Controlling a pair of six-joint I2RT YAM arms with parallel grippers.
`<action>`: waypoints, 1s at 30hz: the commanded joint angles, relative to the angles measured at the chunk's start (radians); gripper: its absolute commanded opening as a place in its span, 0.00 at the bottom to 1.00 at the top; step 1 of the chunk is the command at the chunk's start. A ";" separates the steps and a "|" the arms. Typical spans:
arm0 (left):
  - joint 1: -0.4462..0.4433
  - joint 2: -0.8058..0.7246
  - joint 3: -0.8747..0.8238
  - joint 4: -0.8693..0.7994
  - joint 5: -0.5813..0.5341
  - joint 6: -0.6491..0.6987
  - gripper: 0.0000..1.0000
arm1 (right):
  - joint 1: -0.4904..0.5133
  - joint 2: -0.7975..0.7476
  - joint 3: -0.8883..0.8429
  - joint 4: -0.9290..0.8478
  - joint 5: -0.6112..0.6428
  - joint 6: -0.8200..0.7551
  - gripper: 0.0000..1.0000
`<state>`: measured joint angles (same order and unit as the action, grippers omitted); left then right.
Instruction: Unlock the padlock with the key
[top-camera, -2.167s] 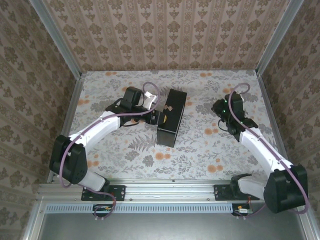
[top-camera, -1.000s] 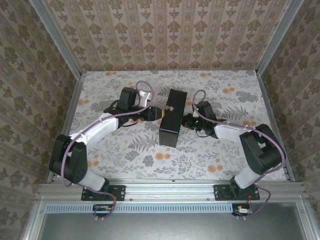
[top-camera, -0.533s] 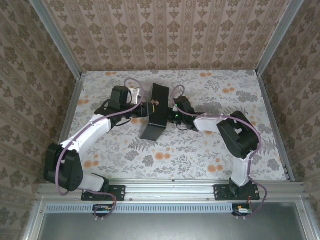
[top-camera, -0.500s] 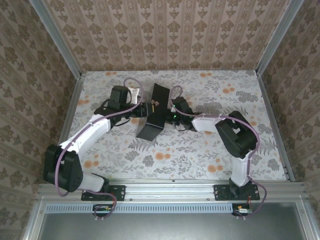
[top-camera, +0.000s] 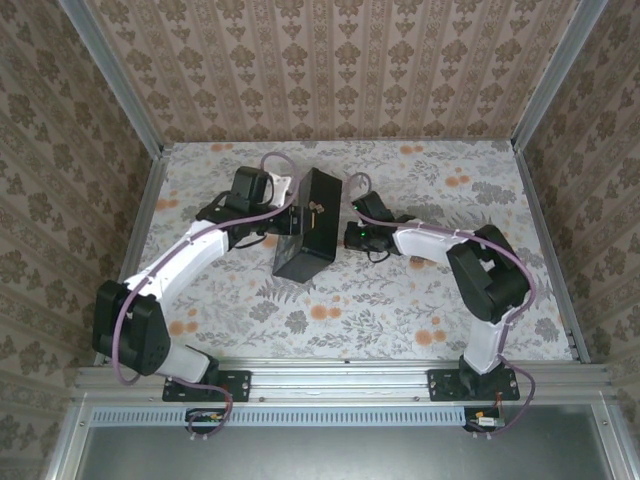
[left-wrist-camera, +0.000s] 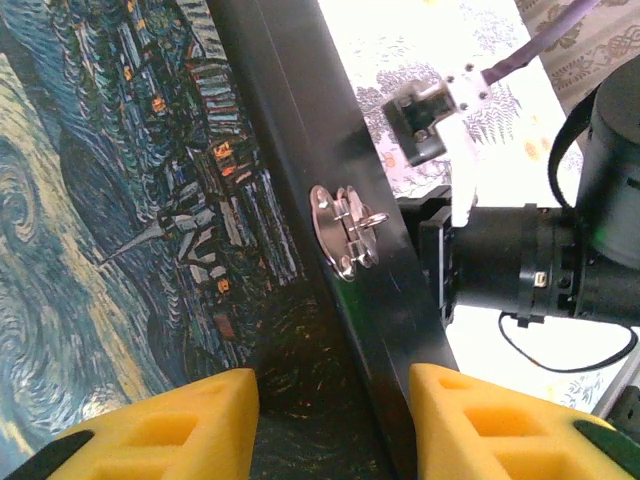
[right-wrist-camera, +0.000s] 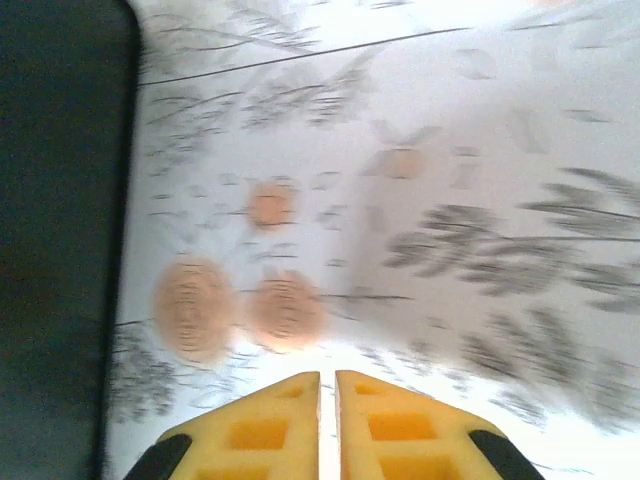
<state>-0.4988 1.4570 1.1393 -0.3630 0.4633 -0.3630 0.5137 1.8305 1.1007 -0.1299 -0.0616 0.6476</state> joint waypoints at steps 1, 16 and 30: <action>-0.012 0.048 0.033 -0.022 -0.013 0.021 0.43 | -0.040 -0.069 -0.050 -0.039 0.021 -0.050 0.12; -0.021 0.100 0.108 0.013 0.031 -0.022 0.43 | -0.035 -0.047 -0.123 0.388 -0.403 0.330 0.10; -0.014 0.030 0.164 -0.042 -0.002 -0.028 0.45 | -0.039 0.015 -0.023 0.129 -0.306 0.176 0.10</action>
<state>-0.5159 1.5356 1.2602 -0.3763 0.4725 -0.3737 0.4759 1.8198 1.0504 0.0494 -0.3912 0.8631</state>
